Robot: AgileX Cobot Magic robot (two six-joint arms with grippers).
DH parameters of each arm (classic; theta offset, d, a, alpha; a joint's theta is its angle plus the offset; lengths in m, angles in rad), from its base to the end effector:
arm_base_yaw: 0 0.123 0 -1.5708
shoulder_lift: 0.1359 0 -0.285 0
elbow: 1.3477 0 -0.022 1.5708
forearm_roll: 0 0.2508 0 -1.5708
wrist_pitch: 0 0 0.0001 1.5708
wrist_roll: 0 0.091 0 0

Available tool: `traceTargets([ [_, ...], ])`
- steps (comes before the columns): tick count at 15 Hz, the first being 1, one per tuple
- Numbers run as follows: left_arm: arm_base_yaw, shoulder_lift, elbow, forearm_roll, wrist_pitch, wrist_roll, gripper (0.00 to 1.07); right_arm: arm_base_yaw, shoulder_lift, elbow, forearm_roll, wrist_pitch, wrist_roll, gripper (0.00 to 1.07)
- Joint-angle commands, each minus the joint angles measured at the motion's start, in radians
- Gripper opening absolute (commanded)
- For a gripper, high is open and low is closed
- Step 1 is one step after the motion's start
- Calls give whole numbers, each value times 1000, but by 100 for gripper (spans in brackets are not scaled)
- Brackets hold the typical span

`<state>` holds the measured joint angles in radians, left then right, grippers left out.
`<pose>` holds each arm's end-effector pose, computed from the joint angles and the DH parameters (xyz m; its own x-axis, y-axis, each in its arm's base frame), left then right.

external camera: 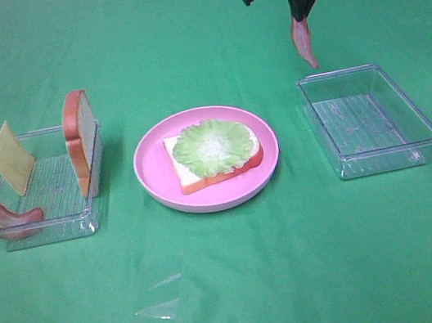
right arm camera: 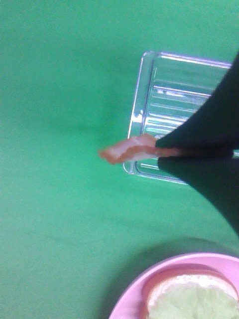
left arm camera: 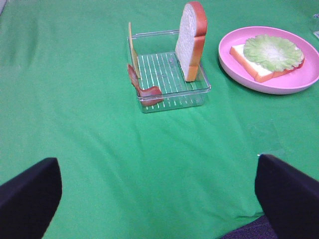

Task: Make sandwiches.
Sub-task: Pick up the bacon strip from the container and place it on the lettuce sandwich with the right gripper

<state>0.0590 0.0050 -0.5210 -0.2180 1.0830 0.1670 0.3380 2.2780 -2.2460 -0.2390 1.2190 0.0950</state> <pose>-0.0075 -0.0179 0.2829 -0.4439 0.0362 -0.8953 0.1407 0.9896 -0.0297 0.4764 0.1460 0.2672 -0.8654 -0.2926 -0.4067 -0.2288 0.9530 -0.1987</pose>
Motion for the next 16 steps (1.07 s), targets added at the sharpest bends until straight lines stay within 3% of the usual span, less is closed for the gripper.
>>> traceTargets([
  [1, 3, 1, 1, 0, 0, -5, 100, 0, -63, -5, -6, 108, -12, 0],
  [5, 3, 1, 1, 0, 0, -5, 100, 3, -75, -1, 58, 108, -36, 0],
  [8, 3, 1, 1, 0, 0, -5, 100, 60, -75, -1, 110, 108, -61, 0],
  [12, 3, 1, 1, 0, 0, -5, 100, 221, -75, -1, 155, 105, -61, 0],
  [16, 3, 1, 1, 0, 0, -5, 100, 315, -75, -1, 194, 102, -65, 0],
])
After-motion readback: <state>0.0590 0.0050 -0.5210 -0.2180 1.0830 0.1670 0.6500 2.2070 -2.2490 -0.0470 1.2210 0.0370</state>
